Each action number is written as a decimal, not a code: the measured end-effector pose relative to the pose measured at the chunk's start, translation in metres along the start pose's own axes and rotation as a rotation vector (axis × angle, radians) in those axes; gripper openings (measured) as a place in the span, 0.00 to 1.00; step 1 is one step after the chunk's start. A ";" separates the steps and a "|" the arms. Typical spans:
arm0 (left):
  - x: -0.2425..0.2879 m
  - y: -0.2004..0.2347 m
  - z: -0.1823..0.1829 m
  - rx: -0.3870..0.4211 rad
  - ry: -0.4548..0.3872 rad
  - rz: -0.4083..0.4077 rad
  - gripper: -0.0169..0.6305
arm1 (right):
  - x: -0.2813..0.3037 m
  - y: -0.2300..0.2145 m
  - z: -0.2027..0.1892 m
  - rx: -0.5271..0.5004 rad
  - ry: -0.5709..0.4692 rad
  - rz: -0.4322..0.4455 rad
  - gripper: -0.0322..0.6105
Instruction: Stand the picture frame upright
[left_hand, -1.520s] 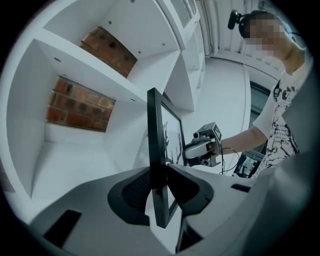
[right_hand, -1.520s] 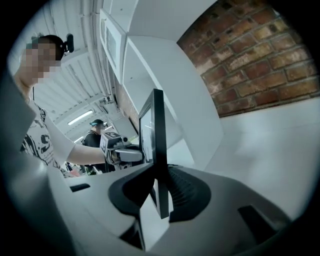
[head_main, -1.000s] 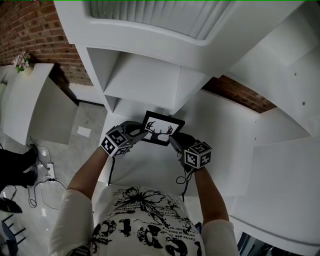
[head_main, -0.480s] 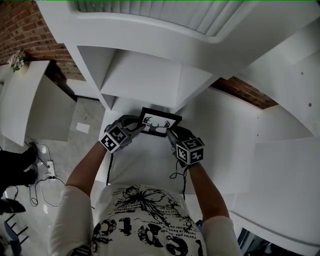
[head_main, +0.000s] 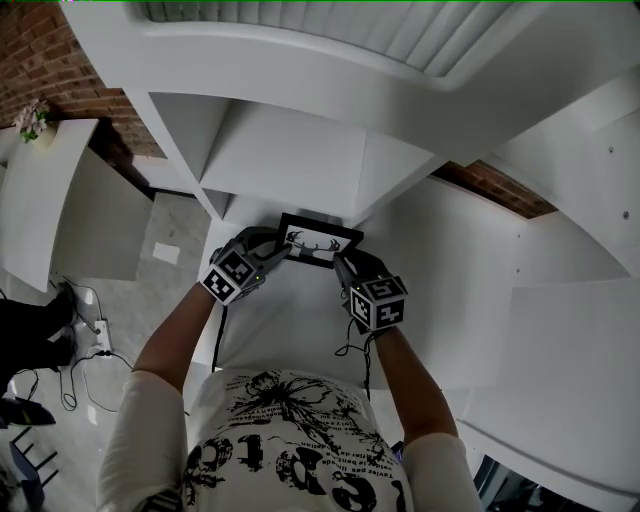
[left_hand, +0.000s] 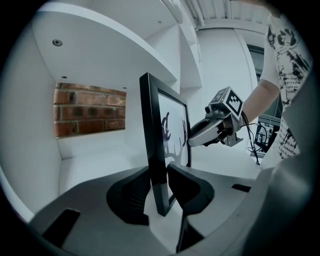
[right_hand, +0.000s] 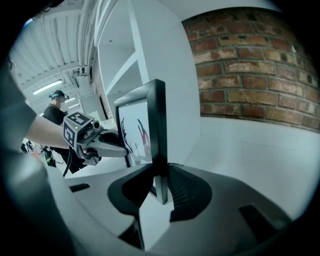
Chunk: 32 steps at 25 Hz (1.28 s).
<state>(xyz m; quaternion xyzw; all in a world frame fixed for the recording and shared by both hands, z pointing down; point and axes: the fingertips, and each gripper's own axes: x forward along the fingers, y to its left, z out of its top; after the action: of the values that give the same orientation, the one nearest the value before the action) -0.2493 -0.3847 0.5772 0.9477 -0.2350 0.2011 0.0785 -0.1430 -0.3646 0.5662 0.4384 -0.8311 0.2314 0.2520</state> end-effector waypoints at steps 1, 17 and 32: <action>0.001 0.001 0.001 0.003 -0.001 0.005 0.22 | 0.000 -0.002 0.000 0.001 -0.002 -0.005 0.20; 0.008 0.015 0.005 -0.078 -0.026 0.070 0.23 | 0.009 -0.014 0.010 0.019 -0.047 -0.025 0.21; 0.008 0.021 0.008 -0.104 -0.015 0.138 0.24 | 0.013 -0.019 0.009 0.064 -0.052 -0.066 0.23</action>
<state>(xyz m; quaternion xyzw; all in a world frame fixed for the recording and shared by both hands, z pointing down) -0.2499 -0.4082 0.5746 0.9254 -0.3103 0.1867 0.1117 -0.1358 -0.3880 0.5705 0.4792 -0.8147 0.2382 0.2236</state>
